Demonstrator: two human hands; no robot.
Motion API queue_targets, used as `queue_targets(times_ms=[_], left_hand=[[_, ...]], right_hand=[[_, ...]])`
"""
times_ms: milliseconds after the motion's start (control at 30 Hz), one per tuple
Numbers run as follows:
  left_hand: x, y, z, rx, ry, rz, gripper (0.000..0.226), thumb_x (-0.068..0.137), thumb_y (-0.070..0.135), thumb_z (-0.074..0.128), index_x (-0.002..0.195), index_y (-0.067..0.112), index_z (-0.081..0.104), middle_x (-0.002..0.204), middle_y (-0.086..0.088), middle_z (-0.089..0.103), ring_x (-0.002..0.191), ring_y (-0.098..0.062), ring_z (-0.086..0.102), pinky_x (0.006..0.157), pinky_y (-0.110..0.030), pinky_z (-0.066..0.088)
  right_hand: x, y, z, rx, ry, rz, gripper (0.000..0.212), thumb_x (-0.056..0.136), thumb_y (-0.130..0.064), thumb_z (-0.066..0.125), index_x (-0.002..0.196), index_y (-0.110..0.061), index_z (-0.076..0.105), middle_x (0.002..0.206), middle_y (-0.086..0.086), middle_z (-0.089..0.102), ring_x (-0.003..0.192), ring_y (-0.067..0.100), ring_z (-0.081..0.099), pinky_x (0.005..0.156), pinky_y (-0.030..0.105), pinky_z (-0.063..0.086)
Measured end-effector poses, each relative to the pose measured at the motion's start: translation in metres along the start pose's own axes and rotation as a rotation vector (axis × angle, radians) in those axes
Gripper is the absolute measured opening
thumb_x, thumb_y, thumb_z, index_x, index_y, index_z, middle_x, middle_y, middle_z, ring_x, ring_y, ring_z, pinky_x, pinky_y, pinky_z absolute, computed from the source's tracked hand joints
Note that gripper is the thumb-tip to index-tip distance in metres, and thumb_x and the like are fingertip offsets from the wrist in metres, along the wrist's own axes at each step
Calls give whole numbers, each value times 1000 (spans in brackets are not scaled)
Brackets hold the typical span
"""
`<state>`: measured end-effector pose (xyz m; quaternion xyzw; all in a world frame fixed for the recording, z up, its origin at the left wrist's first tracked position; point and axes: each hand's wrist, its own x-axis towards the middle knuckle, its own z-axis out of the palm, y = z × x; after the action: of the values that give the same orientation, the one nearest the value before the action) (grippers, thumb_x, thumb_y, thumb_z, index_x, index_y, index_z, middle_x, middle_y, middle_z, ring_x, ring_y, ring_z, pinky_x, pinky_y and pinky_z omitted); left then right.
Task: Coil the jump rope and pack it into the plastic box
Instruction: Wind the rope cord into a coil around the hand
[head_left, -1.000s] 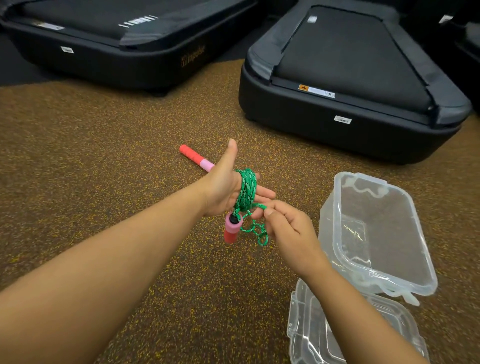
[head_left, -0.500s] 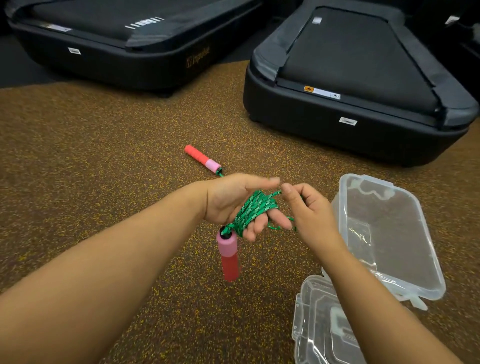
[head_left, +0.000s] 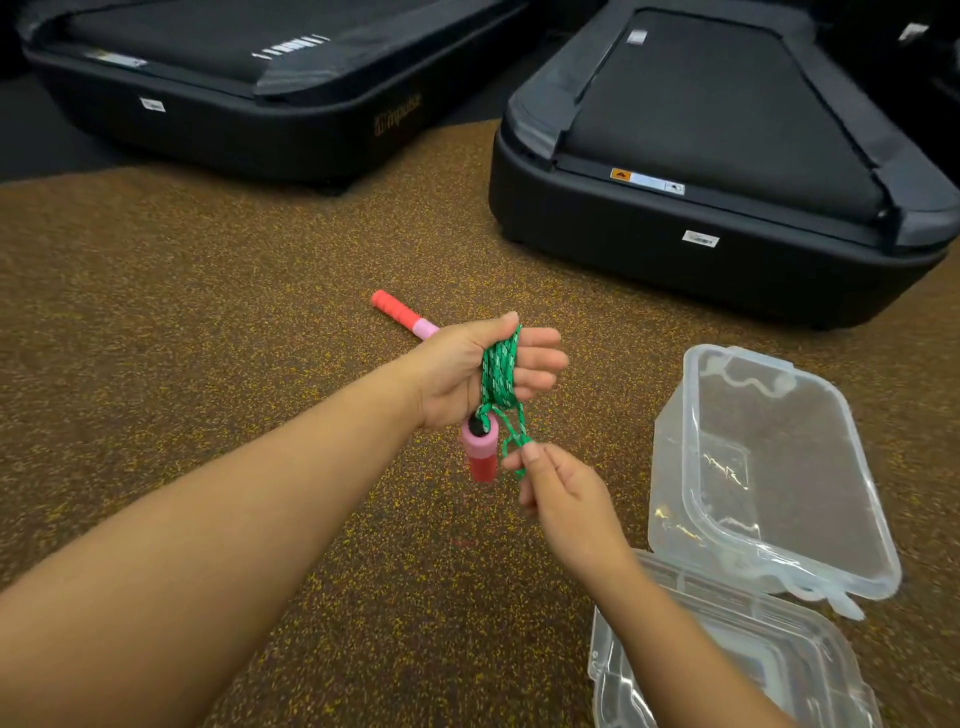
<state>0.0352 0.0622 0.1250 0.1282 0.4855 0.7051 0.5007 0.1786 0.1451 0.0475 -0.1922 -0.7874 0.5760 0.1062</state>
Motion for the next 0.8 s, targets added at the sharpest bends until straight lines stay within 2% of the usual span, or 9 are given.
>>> queue_targets(times_ms=[133,300,433,533,600,700,733,800], left_hand=[[4,4,1,-26,85,46,44,102,35,26,123,4,50,91,-10,75,75,-16,73,66,-23,56],[5,1,5,38,93,-33,65,98,51,19,134,1,39,103,-19,70,84,-24,72,76,-30,55],[4,1,5,197,94,-85,92,87,71,3,136,1,37,115,-26,64,100,-30,66,93,-35,47],[3,-2,6,284,65,-149,102,81,76,-4,136,2,39,115,-25,64,100,-29,65,86,-33,48],[2,-4,6,299,70,-167,104,80,76,-7,135,2,42,113,-23,62,101,-27,61,83,-30,45],[4,-5,4,322,54,-148,106,81,76,-7,131,0,46,111,-28,60,108,-31,58,92,-34,43],[4,-5,4,326,23,-147,107,80,77,-7,126,-1,51,109,-28,61,107,-32,59,95,-36,43],[1,-5,5,360,-42,-156,104,80,76,-6,99,-1,62,91,-21,67,88,-27,65,89,-35,47]], right_hand=[[-4,-5,0,-10,-41,-18,31,97,-32,45,77,-29,68,56,-8,54,54,9,48,59,32,41],[-6,-21,-2,18,-62,-80,31,96,-32,47,74,-29,68,54,-8,53,53,8,48,57,31,39],[-8,-38,-11,46,-73,-154,28,91,-30,52,68,-29,68,53,-15,57,55,2,50,56,21,40],[0,-47,-19,118,-51,-192,27,86,-22,51,67,-25,69,57,-21,61,71,-7,59,63,12,44],[8,-51,-24,122,-29,-214,26,86,-26,49,70,-25,70,59,-20,60,73,-1,59,66,19,45],[18,-52,-30,98,5,-223,26,89,-30,48,75,-26,69,55,-13,56,61,3,54,66,26,46],[21,-50,-31,89,-4,-227,26,90,-29,48,76,-25,69,55,-13,56,62,4,56,68,29,48],[24,-54,-33,107,-37,-217,26,92,-31,48,77,-23,68,58,-12,59,68,14,64,74,38,56]])
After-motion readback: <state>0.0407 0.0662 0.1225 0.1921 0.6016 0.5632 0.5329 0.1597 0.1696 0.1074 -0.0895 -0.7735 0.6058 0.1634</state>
